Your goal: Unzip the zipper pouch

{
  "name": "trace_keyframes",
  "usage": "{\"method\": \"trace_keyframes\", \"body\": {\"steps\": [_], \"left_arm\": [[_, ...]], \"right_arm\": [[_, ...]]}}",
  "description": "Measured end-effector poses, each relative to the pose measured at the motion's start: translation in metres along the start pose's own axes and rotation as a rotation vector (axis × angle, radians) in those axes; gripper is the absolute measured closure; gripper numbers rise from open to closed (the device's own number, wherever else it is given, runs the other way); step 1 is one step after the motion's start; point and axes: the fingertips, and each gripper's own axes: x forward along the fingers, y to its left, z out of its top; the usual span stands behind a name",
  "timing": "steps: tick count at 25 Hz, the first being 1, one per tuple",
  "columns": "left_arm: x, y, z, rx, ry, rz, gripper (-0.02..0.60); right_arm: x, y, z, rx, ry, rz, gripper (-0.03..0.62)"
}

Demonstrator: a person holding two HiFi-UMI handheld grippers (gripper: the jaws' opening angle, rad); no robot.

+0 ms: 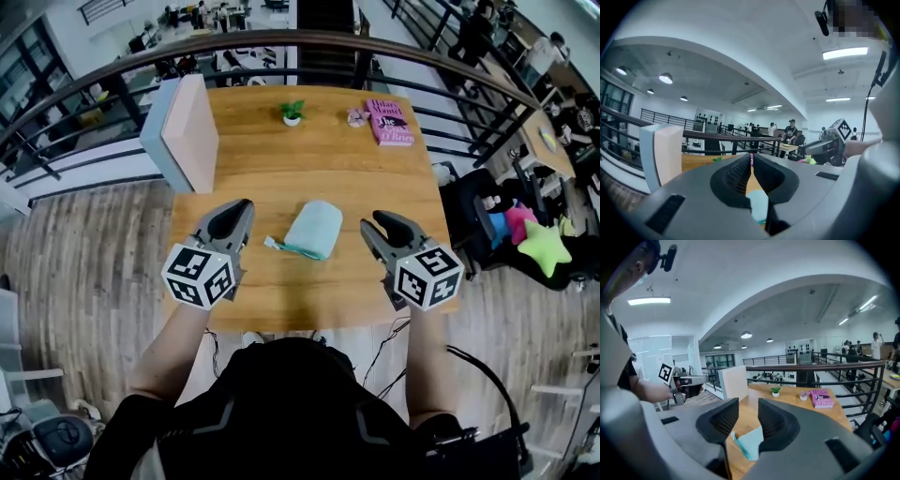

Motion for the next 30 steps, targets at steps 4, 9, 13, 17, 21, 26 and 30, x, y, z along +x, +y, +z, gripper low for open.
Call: {"method": "trace_keyframes", "body": {"steps": [4, 9, 13, 17, 21, 26, 30], "left_arm": [[-0.003, -0.018, 0.029, 0.039, -0.044, -0.039, 0.549], [-0.017, -0.033, 0.054, 0.060, -0.083, -0.081, 0.551], [-0.032, -0.041, 0.060, 0.007, -0.095, -0.112, 0.552], [-0.033, -0.043, 0.068, -0.010, -0.102, -0.119, 0.552], [-0.031, -0.044, 0.067, 0.015, -0.091, -0.081, 0.552], [-0.034, -0.036, 0.069, 0.097, -0.102, -0.011, 0.552], [-0.034, -0.027, 0.070, 0.126, -0.084, 0.055, 0.552]], "right_arm": [[-0.027, -0.002, 0.037, -0.030, -0.093, -0.049, 0.457], [-0.053, 0.001, 0.068, -0.073, -0.198, -0.095, 0.519], [-0.065, 0.007, 0.074, -0.070, -0.224, -0.107, 0.550], [-0.072, 0.010, 0.079, -0.074, -0.226, -0.117, 0.585], [-0.075, 0.012, 0.080, -0.092, -0.226, -0.130, 0.585], [-0.074, 0.012, 0.082, -0.080, -0.248, -0.155, 0.586], [-0.071, 0.009, 0.084, -0.080, -0.249, -0.171, 0.586]]}}
